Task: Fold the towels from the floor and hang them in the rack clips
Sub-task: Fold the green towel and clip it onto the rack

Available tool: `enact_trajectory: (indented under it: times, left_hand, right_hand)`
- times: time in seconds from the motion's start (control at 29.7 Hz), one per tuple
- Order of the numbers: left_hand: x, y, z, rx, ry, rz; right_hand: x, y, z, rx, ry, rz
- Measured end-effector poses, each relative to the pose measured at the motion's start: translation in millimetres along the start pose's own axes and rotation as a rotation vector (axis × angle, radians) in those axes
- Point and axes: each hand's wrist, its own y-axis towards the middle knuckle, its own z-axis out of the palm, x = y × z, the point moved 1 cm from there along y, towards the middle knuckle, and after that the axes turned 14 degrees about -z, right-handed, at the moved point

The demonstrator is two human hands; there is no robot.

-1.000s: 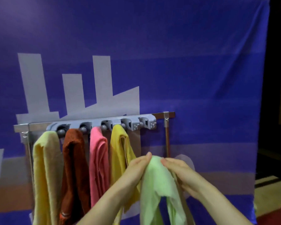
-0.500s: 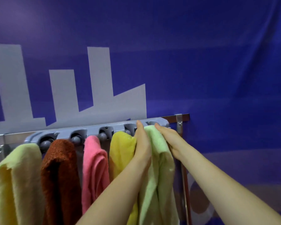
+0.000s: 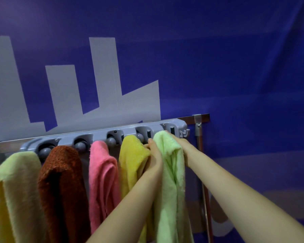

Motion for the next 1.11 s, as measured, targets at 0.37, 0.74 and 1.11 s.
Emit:
enact_trajectory:
  times: [0.37,0.74,1.11]
  left_hand:
    - [43.6,-17.0,-28.2,0.014,0.012,0.052]
    - [43.8,-27.4,-29.5,0.079,0.157,0.264]
    - [43.5,3.1,-2.7,0.349,0.091,0.272]
  right_hand:
    - [-38.8,-69.1,-6.4,-0.077,0.221,-0.466]
    - [-27.9,-82.8,-5.8,-0.133,-0.038,-0.676]
    - [-39.5,-69.5,-8.0,-0.078,-0.177,-0.551]
